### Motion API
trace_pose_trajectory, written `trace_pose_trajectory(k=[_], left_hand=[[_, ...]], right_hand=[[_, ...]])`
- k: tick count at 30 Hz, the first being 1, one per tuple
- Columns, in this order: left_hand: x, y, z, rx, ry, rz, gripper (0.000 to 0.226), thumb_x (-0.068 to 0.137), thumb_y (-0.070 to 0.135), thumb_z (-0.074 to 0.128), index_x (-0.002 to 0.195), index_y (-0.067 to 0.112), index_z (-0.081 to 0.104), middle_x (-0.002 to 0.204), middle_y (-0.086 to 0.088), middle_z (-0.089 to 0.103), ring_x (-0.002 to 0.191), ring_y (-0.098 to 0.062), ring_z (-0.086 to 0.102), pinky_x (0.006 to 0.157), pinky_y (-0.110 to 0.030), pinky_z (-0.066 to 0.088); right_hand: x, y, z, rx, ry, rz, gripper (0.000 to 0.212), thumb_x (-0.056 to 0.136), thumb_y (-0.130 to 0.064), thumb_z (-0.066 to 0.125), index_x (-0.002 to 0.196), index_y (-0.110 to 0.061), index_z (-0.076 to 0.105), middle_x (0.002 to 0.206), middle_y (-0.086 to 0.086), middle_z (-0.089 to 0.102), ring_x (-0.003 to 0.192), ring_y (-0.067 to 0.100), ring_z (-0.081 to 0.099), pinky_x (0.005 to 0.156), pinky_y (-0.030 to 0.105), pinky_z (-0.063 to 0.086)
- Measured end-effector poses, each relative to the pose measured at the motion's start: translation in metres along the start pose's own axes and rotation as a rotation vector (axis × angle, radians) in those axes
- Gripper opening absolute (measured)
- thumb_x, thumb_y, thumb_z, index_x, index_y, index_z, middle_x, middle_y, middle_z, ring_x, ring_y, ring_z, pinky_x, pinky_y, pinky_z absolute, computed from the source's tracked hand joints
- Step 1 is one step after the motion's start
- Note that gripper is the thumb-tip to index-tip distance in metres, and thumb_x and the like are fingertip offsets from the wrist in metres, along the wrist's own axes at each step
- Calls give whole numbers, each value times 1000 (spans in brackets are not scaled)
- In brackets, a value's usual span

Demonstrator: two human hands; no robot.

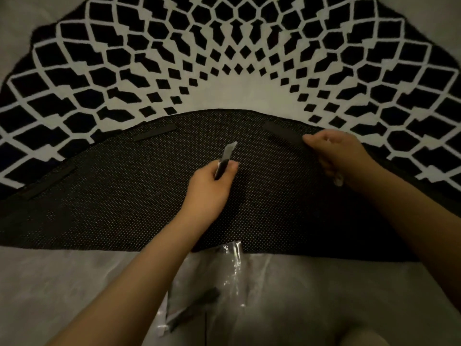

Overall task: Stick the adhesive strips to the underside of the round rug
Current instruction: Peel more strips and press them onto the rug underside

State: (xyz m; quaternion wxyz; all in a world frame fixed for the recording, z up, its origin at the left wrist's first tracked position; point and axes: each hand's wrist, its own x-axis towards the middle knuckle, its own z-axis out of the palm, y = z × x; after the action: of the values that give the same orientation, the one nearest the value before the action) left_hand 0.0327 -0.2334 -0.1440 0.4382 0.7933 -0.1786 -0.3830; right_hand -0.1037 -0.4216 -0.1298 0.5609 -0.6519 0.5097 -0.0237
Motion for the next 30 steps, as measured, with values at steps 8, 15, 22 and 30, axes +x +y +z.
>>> trace_pose_trajectory(k=[8,15,22,30], left_hand=[[48,25,53,923,-115,504,37,97,29,44,134,22,50,132,-3,45,115,-21,44,89,-35,41],[73,24,88,1235,-199,621,52,102,27,31,151,21,15,160,0,1,147,-18,2,118,-40,6],[86,24,110,1237,-242,591,56,101,25,32,151,19,8,160,0,-5,147,-17,-2,119,-42,4],[100,24,113,1249,-318,574,53,99,23,37,150,19,20,160,-1,6,147,-17,4,119,-38,1]], right_hand=[[52,9,-38,-155,-10,3,21,88,-32,62,86,-11,61,60,2,45,48,13,38,39,19,32],[75,18,-42,-252,-69,13,19,89,-30,61,80,-14,61,74,-1,55,63,11,47,55,23,39],[88,29,-54,-231,-51,80,18,88,-32,62,77,-17,59,71,0,52,59,12,45,50,24,38],[103,42,-46,-479,1,79,25,86,-37,64,77,-14,63,80,2,58,76,17,55,61,28,47]])
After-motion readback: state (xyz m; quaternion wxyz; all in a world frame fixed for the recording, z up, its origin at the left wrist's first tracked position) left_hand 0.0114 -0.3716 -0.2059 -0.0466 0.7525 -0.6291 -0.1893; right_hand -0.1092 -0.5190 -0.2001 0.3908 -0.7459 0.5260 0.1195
